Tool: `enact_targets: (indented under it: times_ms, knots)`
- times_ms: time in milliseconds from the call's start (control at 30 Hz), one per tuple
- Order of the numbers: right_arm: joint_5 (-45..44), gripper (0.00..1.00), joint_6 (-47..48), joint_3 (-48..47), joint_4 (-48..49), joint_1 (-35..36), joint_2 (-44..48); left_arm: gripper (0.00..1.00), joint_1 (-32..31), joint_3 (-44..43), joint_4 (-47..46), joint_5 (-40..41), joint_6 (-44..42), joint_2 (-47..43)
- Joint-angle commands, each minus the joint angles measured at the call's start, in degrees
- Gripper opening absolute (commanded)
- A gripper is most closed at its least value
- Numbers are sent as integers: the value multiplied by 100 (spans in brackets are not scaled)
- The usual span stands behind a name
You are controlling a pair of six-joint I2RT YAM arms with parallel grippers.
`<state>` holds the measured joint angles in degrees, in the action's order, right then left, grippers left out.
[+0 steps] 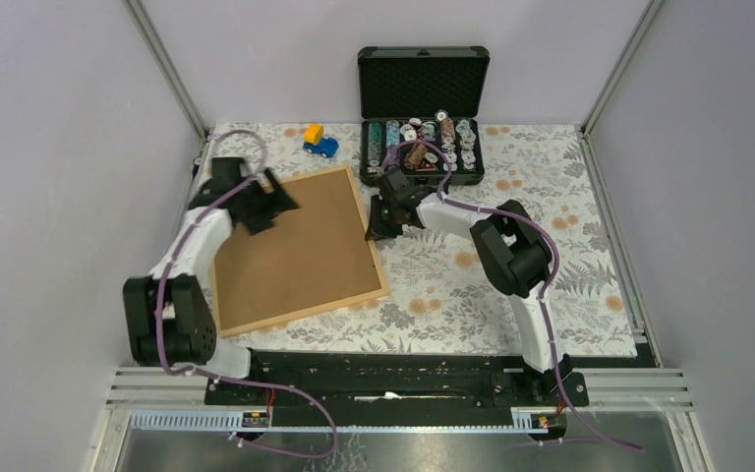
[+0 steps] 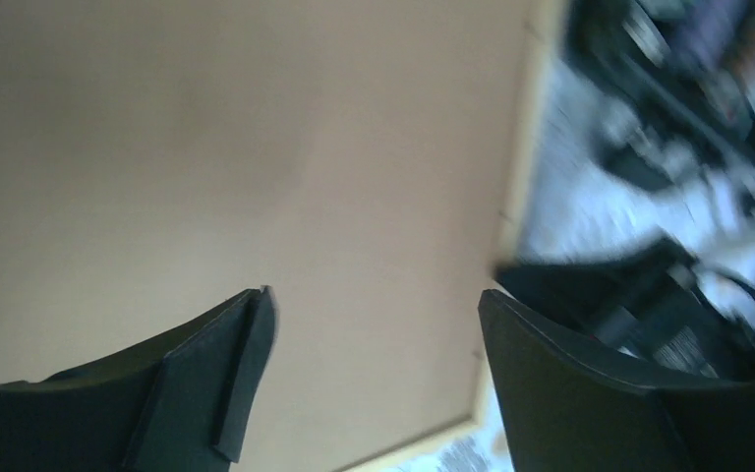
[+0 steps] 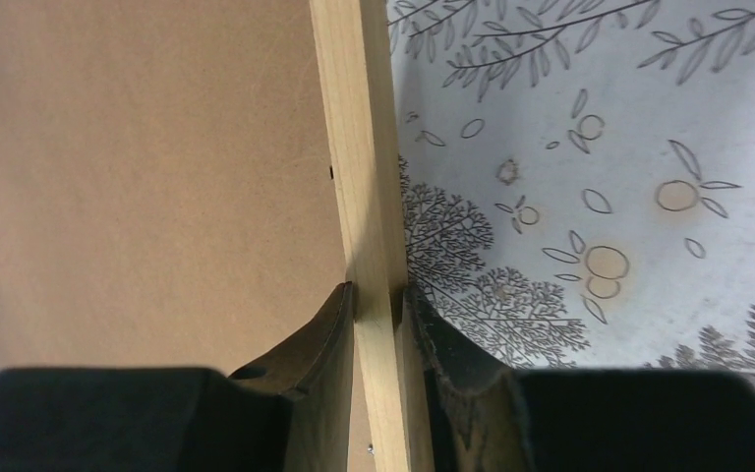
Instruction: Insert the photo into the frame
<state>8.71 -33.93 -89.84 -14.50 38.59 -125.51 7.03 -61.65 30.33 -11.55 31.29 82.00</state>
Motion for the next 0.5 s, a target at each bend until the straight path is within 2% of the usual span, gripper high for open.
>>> enact_targets:
  times_ms: [0,33,133,200,300,400,467]
  knots:
    - [263,0,60,642,425,63,-97,79,-1430,21,-1413,-1851,600,880]
    - [152,1,132,739,523,58,-62,76,-1724,-215,-1373,-1588,538,1201]
    - [220,1,284,796,474,10,-13,59,-2253,-1011,-1046,-1011,602,2153]
    - [239,1,374,901,461,2,88,53,-2520,-1517,-720,-562,703,2669]
    - [218,1,437,951,414,-15,73,51,-2767,-1933,-448,-37,948,3109]
    - [387,1,480,970,438,-35,65,51,-2934,-2002,-409,449,1134,3230]
    - [370,1,509,1004,443,-36,72,47,-2975,-1919,-423,667,1237,3201]
